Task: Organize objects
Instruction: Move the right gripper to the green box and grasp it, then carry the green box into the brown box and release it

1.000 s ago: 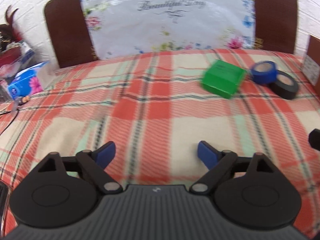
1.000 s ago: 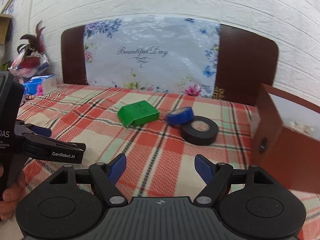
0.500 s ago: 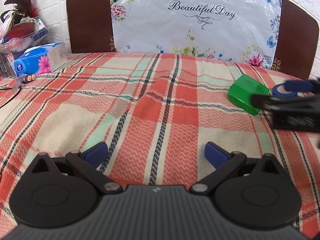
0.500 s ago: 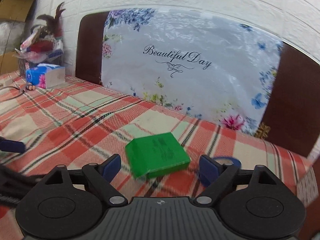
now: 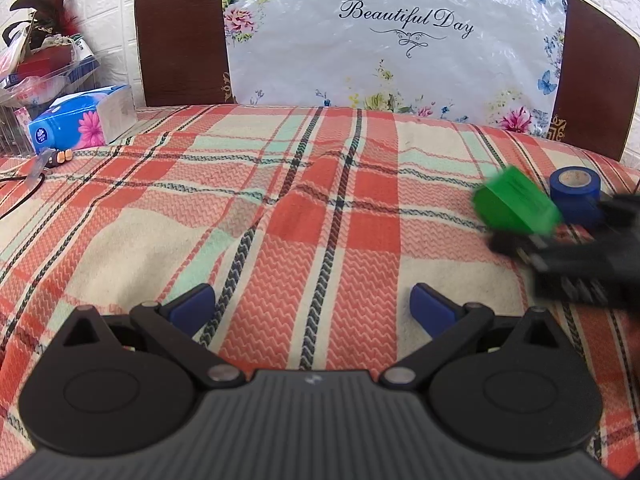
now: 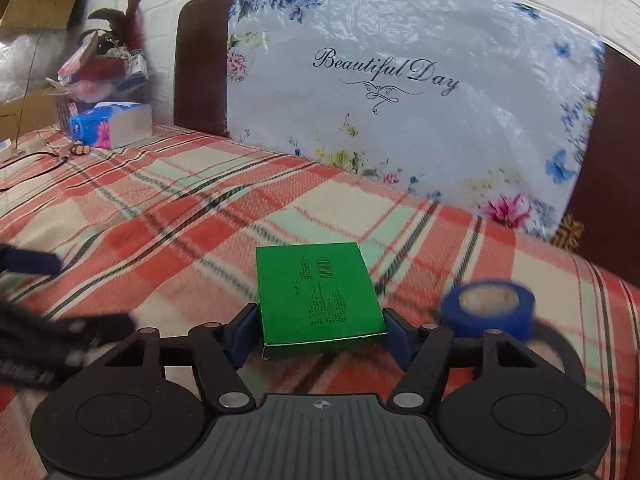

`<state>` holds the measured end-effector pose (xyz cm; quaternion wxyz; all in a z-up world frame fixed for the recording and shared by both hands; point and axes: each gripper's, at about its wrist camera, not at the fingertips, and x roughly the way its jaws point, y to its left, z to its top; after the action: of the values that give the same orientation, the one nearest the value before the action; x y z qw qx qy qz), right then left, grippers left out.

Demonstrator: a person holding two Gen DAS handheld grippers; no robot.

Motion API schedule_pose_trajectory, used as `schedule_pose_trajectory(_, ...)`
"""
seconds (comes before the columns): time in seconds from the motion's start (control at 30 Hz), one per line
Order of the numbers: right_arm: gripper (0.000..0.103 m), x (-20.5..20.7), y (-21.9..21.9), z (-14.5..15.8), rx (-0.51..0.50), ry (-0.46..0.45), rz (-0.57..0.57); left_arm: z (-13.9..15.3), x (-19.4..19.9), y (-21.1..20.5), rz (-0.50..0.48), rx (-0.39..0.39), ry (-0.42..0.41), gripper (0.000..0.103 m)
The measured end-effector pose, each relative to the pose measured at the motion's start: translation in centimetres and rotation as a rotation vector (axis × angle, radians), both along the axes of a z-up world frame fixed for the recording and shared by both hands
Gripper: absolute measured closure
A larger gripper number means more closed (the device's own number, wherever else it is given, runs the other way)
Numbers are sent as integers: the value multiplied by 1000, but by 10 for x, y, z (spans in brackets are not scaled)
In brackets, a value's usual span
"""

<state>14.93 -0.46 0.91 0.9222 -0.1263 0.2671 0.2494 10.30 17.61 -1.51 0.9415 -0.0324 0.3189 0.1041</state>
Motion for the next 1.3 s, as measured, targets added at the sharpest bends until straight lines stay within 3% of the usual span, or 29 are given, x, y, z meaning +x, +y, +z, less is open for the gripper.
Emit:
schedule_pose_trajectory(0.2,43,-73,-39,-3,19,8,-54,0,0,0,0,5,1,0)
schedule_pose_trajectory(0.43,42,-126,-85,-5,53,40,-234,0,-1,-4,3,27,11,0)
schedule_pose_trajectory(0.47,40,-131,-89,-5,52,43,-254,1,-2,-5,5,31,15,0)
schedule_pose_trajectory(0.53,27,-141,-94,-5,46,42,-284,4,-4,-7,8,25,33,0)
schedule_pose_trajectory(0.6,27,-149,-99,-6,48,38,-280,8,-13,-13,-7,-41,54,0)
schedule_pose_trajectory(0.77,22,-155,-103,-8,61,42,-297,29,-38,-66,-196,-193,59,8)
schedule_pose_trajectory(0.87,21,-155,-103,-9,63,41,-299,44,-44,-102,-328,-227,66,10)
schedule_pose_trajectory(0.97,20,-152,-104,-9,76,51,-303,43,-41,-133,-415,-271,128,14)
schedule_pose_trajectory(1.03,20,-152,-106,-9,89,56,-306,36,-37,-149,-448,-300,189,22)
schedule_pose_trajectory(1.07,21,-151,-106,-9,91,59,-305,32,-34,-155,-456,-308,218,24)
schedule_pose_trajectory(1.13,41,-151,-106,-9,92,54,-289,25,-33,-168,-463,-294,232,25)
schedule_pose_trajectory(1.17,44,-152,-105,-8,94,48,-277,24,-34,-172,-477,-289,225,27)
schedule_pose_trajectory(1.2,45,-153,-105,-8,93,43,-276,25,-33,-176,-492,-302,234,33)
schedule_pose_trajectory(1.23,45,-154,-106,-7,100,39,-274,26,-31,-179,-508,-323,243,48)
schedule_pose_trajectory(1.3,45,-158,-111,-2,122,3,-295,33,-30,-186,-532,-351,252,49)
